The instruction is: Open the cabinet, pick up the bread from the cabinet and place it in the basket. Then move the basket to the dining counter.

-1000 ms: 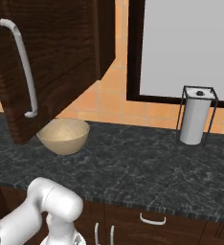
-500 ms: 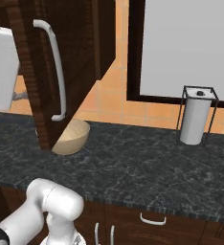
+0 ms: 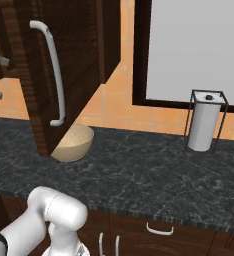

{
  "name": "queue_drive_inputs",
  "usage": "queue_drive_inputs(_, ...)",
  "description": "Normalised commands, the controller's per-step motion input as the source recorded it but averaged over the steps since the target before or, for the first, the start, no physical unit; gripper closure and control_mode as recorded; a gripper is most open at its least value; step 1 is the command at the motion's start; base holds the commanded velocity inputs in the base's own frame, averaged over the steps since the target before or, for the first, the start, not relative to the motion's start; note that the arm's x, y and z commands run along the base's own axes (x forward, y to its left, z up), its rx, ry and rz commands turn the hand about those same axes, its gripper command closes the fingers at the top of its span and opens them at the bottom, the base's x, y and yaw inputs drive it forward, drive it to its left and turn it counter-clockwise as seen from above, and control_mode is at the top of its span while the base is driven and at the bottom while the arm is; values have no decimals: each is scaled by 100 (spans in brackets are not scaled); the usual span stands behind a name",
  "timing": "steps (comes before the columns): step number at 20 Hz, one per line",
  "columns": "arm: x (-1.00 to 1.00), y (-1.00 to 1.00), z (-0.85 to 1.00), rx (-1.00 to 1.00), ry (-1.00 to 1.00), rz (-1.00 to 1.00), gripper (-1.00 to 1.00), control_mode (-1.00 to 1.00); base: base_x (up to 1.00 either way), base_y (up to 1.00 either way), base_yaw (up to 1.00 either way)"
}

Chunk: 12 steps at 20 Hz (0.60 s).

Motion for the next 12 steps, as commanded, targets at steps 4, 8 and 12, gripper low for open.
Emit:
queue_drive_inputs(4,44,53,7,-19,36,48,-100,-100,0,0,0)
queue_drive_inputs(8,3,1,-24,-35,28,73,-100,-100,0,0,0)
queue_drive_inputs(12,-3,4,-78,-64,6,67,-100,-100,0,0,0)
